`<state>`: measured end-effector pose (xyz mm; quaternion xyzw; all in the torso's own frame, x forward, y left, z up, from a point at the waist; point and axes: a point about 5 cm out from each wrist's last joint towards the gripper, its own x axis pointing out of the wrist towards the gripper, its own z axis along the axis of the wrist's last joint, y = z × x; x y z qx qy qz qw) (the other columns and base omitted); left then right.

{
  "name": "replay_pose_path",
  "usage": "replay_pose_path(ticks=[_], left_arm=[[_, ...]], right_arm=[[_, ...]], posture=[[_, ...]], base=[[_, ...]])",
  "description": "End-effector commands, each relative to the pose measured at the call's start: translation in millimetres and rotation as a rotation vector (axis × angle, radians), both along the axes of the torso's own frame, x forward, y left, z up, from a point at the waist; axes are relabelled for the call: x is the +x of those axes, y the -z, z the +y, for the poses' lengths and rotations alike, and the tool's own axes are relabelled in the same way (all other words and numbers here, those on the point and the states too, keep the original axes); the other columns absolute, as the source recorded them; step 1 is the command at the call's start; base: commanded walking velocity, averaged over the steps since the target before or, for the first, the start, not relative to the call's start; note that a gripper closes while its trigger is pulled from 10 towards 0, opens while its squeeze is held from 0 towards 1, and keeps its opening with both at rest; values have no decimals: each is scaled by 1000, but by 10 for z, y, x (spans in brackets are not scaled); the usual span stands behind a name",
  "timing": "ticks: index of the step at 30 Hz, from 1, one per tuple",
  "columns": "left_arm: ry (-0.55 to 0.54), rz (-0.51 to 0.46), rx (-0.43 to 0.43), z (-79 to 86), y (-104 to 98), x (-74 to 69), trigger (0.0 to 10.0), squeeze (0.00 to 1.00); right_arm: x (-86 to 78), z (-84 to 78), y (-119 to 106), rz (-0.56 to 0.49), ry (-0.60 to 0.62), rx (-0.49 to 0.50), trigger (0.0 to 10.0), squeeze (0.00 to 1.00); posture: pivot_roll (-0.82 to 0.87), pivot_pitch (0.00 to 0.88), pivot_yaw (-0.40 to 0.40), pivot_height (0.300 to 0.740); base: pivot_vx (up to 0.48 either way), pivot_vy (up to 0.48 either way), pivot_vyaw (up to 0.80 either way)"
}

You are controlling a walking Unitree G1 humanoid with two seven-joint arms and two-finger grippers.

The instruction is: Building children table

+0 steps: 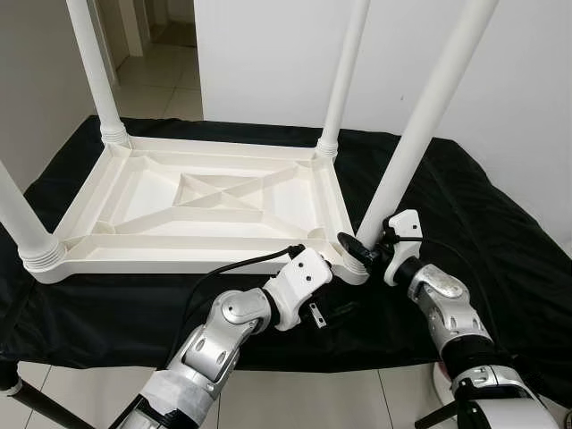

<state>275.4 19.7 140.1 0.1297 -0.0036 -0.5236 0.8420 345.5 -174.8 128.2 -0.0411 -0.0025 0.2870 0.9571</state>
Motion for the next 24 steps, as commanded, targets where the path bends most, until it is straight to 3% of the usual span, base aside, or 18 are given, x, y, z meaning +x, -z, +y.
replay_pose_path(ticks=[1, 5, 8, 11, 14, 17, 24], left_arm=[[-3, -12, 9, -29, -25, 8, 10000, 0], [0, -10, 9, -28, -21, 5, 10000, 0], [0, -9, 10, -27, -19, 5, 10000, 0], [6, -7, 11, -36, -15, -6, 10000, 0], [7, -7, 11, -37, -13, -8, 10000, 0], [8, -4, 11, -38, -6, -15, 10000, 0], [10, -1, 11, -43, -3, -21, 10000, 0]], right_arm=[[-51, 50, 198, 94, 4, 4, 10000, 0], [-24, 47, 189, 115, 158, 15, 10000, 0], [-18, 50, 181, 118, 188, 25, 10000, 0], [-53, 151, 88, 100, 369, 120, 10000, 0], [-74, 161, 72, 95, 431, 137, 10000, 0], [-204, 241, 66, 104, 597, 196, 10000, 0], [-391, 332, 99, 132, 750, 234, 10000, 0]], posture=[[56, 36, -62, 740], [51, 40, -60, 740], [51, 40, -60, 740], [46, 43, -56, 740], [45, 43, -56, 740], [42, 46, -57, 740], [41, 47, -58, 740]], base=[[0, 0, 0], [0, 0, 0], [0, 0, 0], [0, 0, 0], [0, 0, 0], [0, 0, 0], [0, 0, 0]])
